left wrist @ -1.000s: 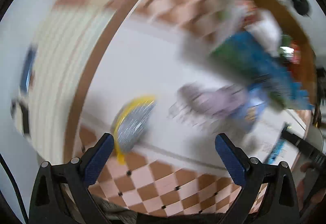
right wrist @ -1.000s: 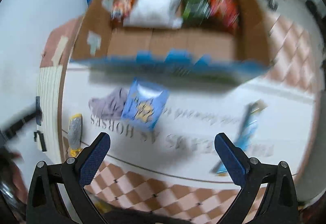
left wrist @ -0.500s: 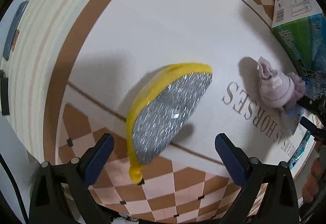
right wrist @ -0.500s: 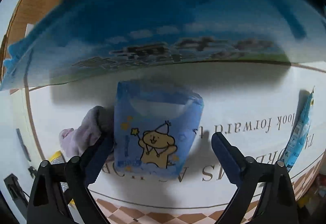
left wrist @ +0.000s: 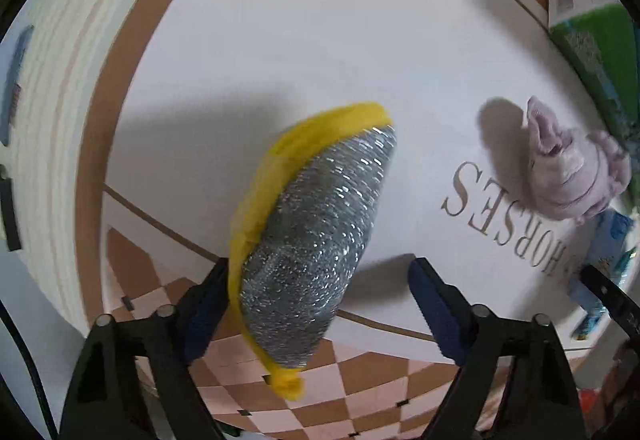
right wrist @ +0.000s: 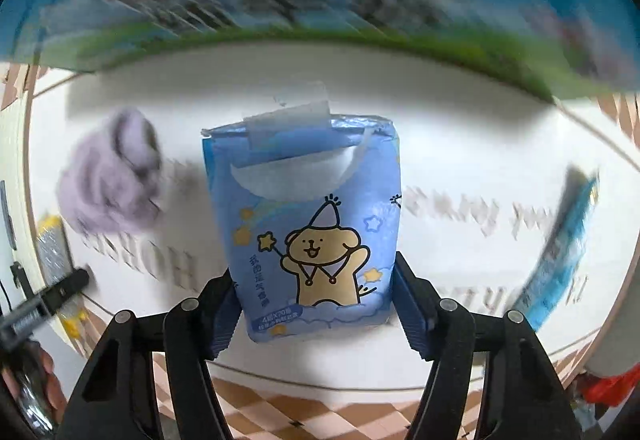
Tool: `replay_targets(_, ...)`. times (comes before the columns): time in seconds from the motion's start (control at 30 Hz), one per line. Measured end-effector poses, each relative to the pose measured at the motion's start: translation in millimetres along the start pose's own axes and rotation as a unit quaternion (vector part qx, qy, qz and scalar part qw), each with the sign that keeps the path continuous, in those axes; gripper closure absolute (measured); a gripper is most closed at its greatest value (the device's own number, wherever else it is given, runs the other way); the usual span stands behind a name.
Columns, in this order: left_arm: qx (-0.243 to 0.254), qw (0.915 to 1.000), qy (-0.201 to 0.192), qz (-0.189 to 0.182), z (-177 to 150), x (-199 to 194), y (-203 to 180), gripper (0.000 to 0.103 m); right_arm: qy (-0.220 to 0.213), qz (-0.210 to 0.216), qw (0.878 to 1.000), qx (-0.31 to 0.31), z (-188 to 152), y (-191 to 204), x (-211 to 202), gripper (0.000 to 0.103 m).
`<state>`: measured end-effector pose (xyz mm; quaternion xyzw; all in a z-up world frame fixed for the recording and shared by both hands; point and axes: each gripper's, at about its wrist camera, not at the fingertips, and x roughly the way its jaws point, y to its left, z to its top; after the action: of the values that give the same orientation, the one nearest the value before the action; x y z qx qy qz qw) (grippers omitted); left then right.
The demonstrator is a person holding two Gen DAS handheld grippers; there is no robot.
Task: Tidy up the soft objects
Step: 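Carry yellow scrubber with left tool while right carries dog tissue pack into box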
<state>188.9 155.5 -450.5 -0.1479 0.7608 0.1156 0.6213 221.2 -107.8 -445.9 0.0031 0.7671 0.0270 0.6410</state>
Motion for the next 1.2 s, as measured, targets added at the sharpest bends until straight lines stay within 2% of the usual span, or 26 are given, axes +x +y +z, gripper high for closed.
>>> replay_targets(0.03, 0.000, 1.0000, -0.005, 0.000, -2, -2, -4, 0.025, 0.003, 0.000, 1.000, 0.003, -5, -4, 1, 0.036)
replay_targets(0.1, 0.007, 0.9999, -0.009, 0.001, -5, -6, -15, 0.049, 0.009, 0.010, 1.000, 0.008, -18, -11, 3, 0.038)
replay_targets(0.17, 0.023, 0.9997, -0.009, 0.007, -8, -10, -30, 0.062, 0.015, 0.014, 1.000, 0.005, -27, -15, 4, 0.039)
replay_targets(0.3, 0.042, 0.9990, -0.007, 0.011, -16, -7, -57, 0.062, 0.014, 0.027, 0.999, 0.016, -48, -26, 3, 0.039)
replay_targets(0.37, 0.046, 0.9989, -0.005, 0.007, -19, -7, -65, 0.062, 0.015, 0.038, 0.999, 0.029, -54, -33, 4, 0.034)
replay_targets(0.5, 0.049, 0.9988, -0.004, 0.004, -18, -8, -68, 0.063, 0.018, 0.043, 0.997, 0.059, -44, -47, 9, 0.031)
replay_targets(0.53, 0.046, 0.9989, -0.005, 0.002, -16, -8, -63, 0.063, 0.018, 0.042, 0.997, 0.060, -31, -48, 8, 0.029)
replay_targets(0.6, 0.043, 0.9991, -0.007, 0.002, -10, -10, -54, 0.064, 0.012, 0.019, 0.998, 0.050, -30, -42, 8, 0.029)
replay_targets(0.63, 0.043, 0.9990, -0.008, 0.005, -7, -9, -45, 0.064, 0.010, 0.009, 0.999, 0.044, -25, -37, 6, 0.032)
replay_targets(0.67, 0.044, 0.9990, -0.010, 0.006, -5, -9, -34, 0.065, 0.005, -0.009, 0.999, 0.036, -26, -32, 6, 0.041)
replay_targets(0.7, 0.044, 0.9989, -0.011, 0.006, -6, -10, -32, 0.065, -0.002, -0.022, 0.999, 0.027, -26, -24, 3, 0.045)
replay_targets(0.77, 0.045, 0.9989, -0.012, 0.002, -19, -10, -39, 0.065, -0.010, -0.023, 0.999, 0.022, -37, -13, 2, 0.054)
replay_targets(0.83, 0.052, 0.9985, -0.012, -0.001, -33, -15, -42, 0.065, -0.012, -0.010, 1.000, 0.023, -49, -5, -2, 0.059)
replay_targets(1.07, 0.113, 0.9921, -0.021, -0.050, -69, -58, -81, 0.065, -0.032, 0.046, 0.998, 0.012, -88, -7, -34, 0.061)
replay_targets(1.2, 0.163, 0.9811, -0.051, -0.090, -73, -111, -113, 0.065, -0.058, 0.067, 0.996, 0.006, -104, -15, -70, 0.062)
